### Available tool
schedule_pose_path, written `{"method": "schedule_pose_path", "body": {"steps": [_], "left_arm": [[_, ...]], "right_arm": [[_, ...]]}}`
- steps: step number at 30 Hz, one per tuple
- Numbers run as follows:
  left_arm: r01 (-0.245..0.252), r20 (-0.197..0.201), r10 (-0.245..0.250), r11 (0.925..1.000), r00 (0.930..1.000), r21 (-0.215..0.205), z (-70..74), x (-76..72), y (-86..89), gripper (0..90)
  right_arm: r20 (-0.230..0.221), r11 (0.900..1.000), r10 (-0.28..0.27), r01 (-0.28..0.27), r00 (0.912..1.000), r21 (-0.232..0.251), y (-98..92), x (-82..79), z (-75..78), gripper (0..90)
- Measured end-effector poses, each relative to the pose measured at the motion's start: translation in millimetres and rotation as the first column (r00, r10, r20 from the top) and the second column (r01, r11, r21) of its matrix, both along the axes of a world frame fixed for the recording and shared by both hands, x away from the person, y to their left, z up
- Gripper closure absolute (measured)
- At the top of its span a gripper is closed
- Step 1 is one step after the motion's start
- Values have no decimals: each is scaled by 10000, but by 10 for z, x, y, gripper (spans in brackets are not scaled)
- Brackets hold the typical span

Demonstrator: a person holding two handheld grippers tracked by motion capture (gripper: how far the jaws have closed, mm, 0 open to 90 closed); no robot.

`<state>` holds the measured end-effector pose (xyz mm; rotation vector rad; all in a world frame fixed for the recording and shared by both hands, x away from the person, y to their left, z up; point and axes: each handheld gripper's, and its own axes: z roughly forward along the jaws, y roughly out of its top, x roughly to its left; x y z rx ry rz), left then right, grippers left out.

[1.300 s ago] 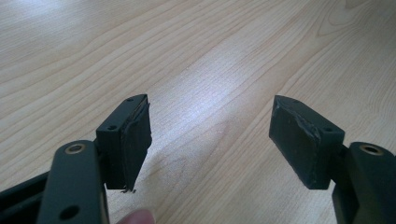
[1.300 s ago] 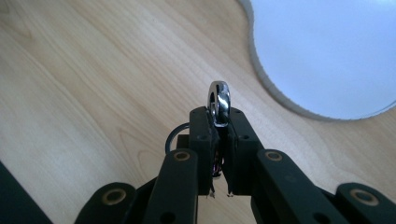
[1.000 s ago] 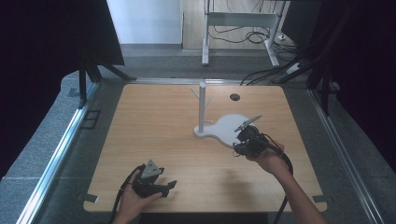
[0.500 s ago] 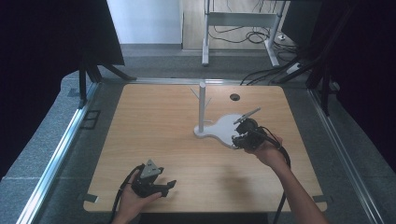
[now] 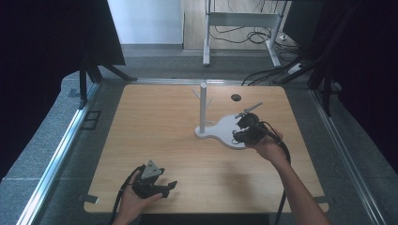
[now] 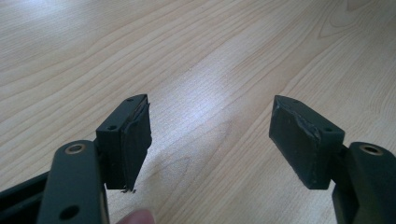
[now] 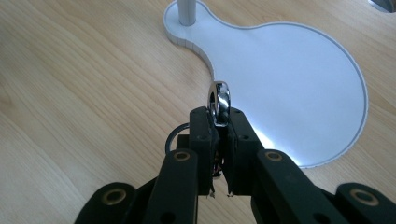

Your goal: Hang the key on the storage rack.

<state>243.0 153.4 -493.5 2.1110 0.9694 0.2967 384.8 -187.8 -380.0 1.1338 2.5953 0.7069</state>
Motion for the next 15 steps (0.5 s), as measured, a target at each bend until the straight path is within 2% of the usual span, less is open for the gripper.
{"method": "schedule_pose_path", "body": {"steps": [15], "left_arm": [[13,-25,-13,10000,10000,-33,-5,2,1,300]], "right_arm": [[144,9999,-42,40,9999,146,51,119,71,832]]}}
